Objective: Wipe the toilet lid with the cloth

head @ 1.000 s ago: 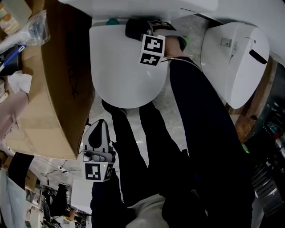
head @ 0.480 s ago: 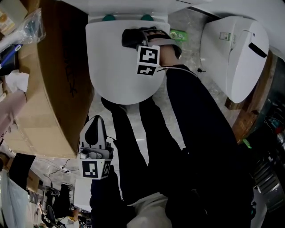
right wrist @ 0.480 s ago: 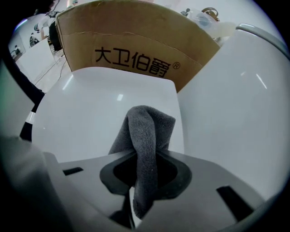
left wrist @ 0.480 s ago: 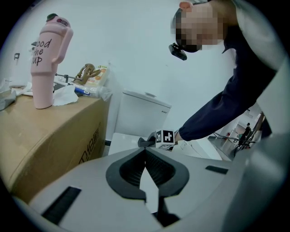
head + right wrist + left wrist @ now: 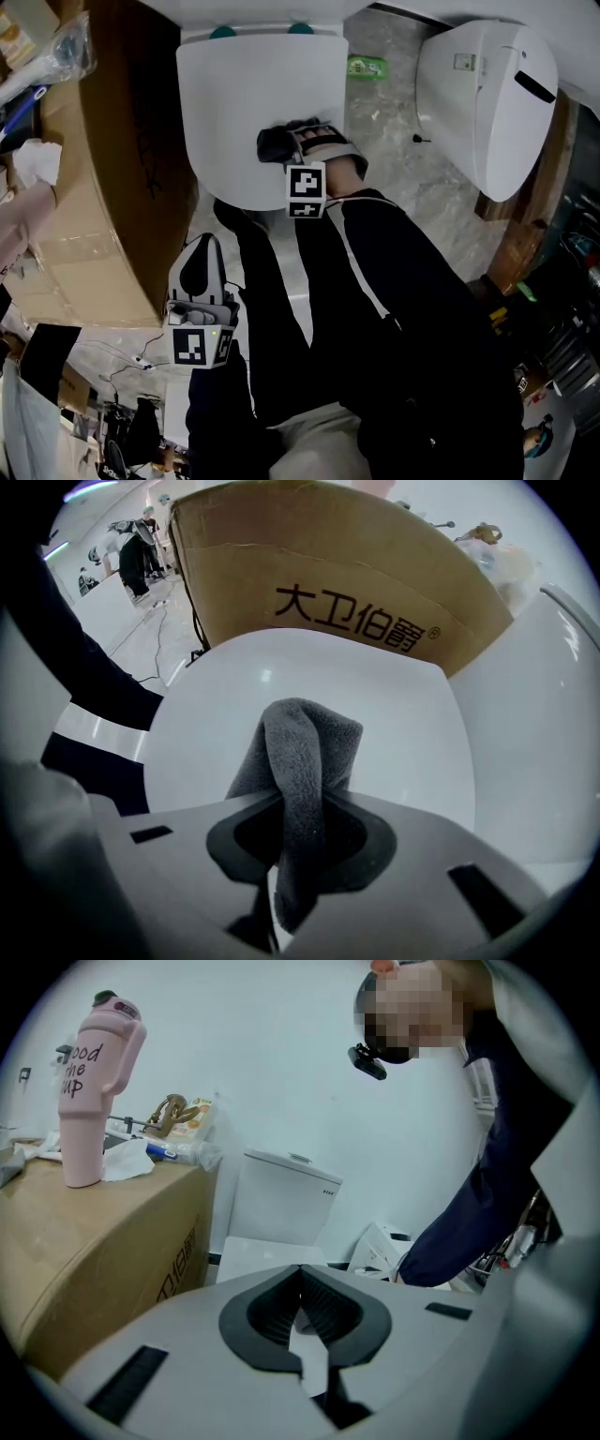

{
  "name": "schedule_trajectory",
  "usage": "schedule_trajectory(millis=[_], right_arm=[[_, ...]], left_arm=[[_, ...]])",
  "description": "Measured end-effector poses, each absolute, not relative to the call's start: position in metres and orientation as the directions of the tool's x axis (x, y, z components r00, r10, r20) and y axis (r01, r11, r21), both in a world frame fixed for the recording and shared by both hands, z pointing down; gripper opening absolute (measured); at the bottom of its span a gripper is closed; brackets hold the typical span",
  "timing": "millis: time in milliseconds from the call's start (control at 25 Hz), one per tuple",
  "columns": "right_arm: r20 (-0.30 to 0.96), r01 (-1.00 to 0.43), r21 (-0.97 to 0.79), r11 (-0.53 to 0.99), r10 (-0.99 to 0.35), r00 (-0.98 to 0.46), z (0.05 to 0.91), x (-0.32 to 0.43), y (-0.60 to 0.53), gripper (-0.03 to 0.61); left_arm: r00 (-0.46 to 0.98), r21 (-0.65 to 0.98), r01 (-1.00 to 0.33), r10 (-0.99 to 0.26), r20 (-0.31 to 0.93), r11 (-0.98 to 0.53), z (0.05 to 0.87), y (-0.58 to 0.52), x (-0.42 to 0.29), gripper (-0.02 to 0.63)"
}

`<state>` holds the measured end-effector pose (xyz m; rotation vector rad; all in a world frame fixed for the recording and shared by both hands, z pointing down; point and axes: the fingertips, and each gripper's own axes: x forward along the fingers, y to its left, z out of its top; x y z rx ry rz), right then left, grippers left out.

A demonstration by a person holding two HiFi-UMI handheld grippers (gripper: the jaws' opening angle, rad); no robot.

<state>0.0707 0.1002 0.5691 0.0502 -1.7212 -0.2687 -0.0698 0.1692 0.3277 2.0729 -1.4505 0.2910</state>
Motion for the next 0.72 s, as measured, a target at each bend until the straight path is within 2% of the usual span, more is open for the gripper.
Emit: schedule_trajectory(millis=[400, 720], right_arm=[[0.987, 0.119, 0.066, 0.991, -0.047, -0.155, 0.576, 0.072, 0.221, 0.072], [0.990, 0.073, 0.008, 0.997, 0.002, -0.143, 0.578, 0.070, 0.249, 0.072]], left_arm=[[0.443, 0.336, -0.890, -0.760, 0.475, -0.309, 0.322, 0.181, -0.063, 0.012], [0.453, 0.353, -0.883, -0.764, 0.460, -0.311, 0.320, 0.186, -0.066, 0.012]])
